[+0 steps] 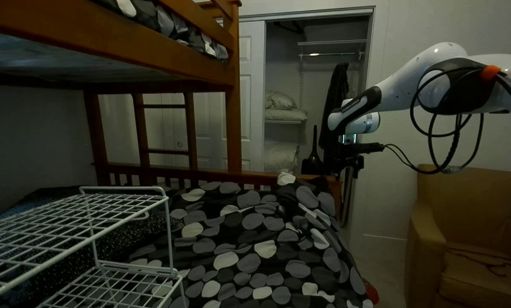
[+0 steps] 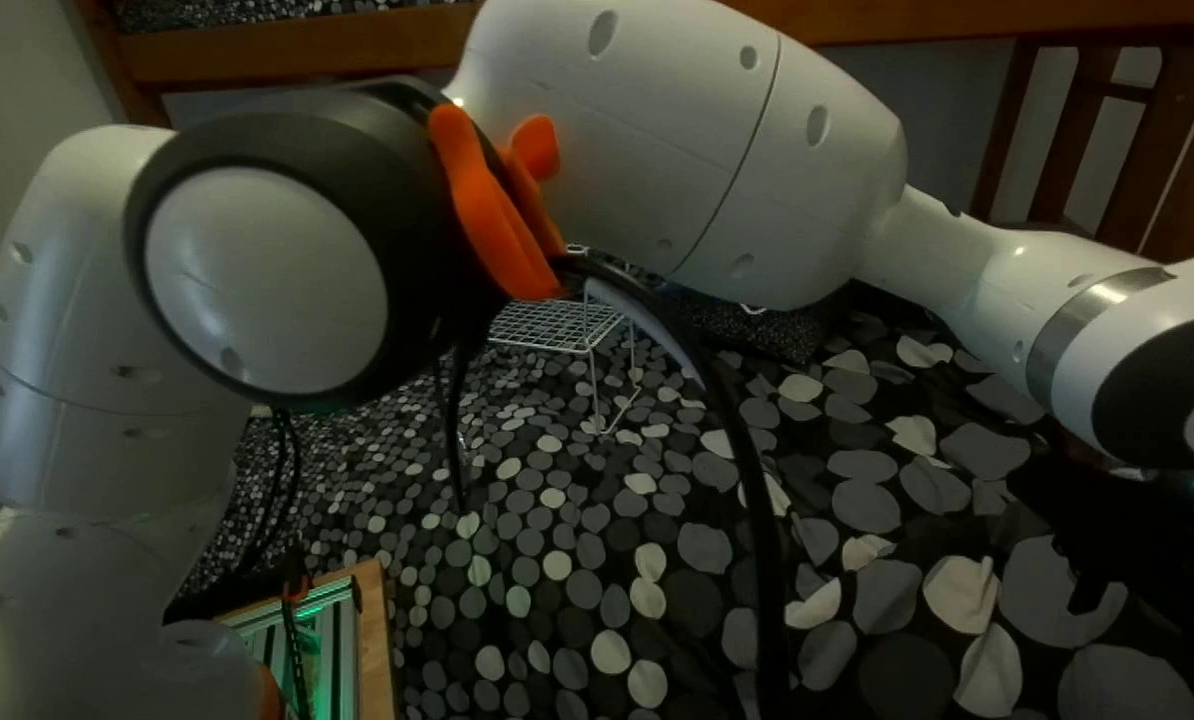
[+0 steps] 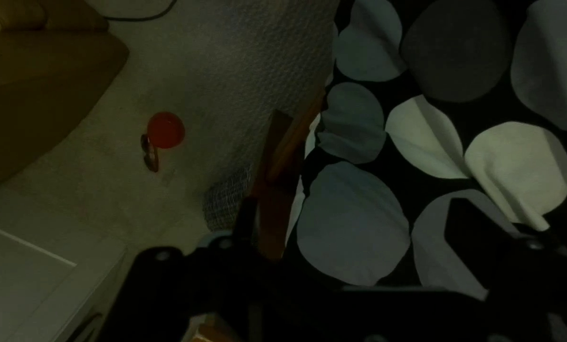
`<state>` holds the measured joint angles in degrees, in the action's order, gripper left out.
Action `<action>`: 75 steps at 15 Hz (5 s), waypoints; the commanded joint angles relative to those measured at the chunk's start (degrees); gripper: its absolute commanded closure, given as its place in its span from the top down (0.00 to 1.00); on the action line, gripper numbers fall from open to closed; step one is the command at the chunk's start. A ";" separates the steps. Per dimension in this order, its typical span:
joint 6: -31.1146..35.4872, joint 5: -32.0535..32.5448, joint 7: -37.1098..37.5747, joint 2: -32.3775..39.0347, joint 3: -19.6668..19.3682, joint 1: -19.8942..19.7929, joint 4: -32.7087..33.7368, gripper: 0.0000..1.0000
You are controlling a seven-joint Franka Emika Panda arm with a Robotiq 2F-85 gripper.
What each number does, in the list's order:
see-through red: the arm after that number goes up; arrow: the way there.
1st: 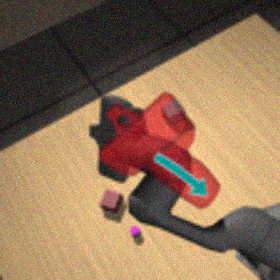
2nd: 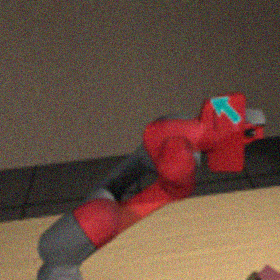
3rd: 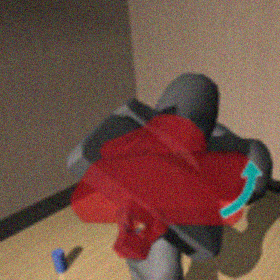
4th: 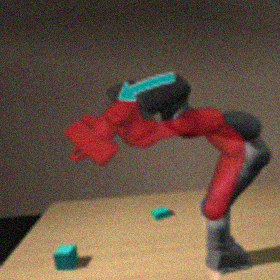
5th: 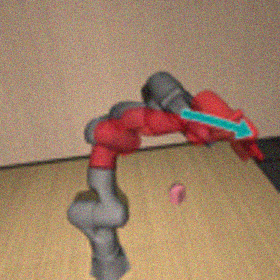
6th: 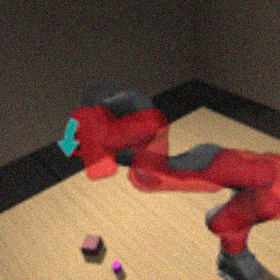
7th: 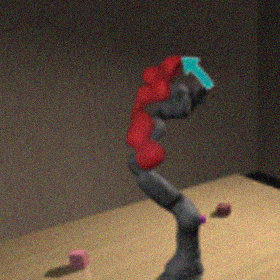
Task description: Pick up the bottom right corner of the black comforter and unfold it diagonally, pick up the lint roller and put it on top of the black comforter
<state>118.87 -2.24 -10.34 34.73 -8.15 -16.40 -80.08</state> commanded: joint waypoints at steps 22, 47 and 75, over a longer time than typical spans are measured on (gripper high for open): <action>0.35 -9.38 -15.89 29.35 10.68 -11.64 32.52 1.00; -2.50 -13.70 -14.69 40.34 15.21 -12.37 46.54 0.00; -18.64 2.53 -11.17 13.43 10.23 12.03 19.05 0.01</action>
<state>100.93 -0.79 -19.17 55.58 1.23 -6.39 -49.67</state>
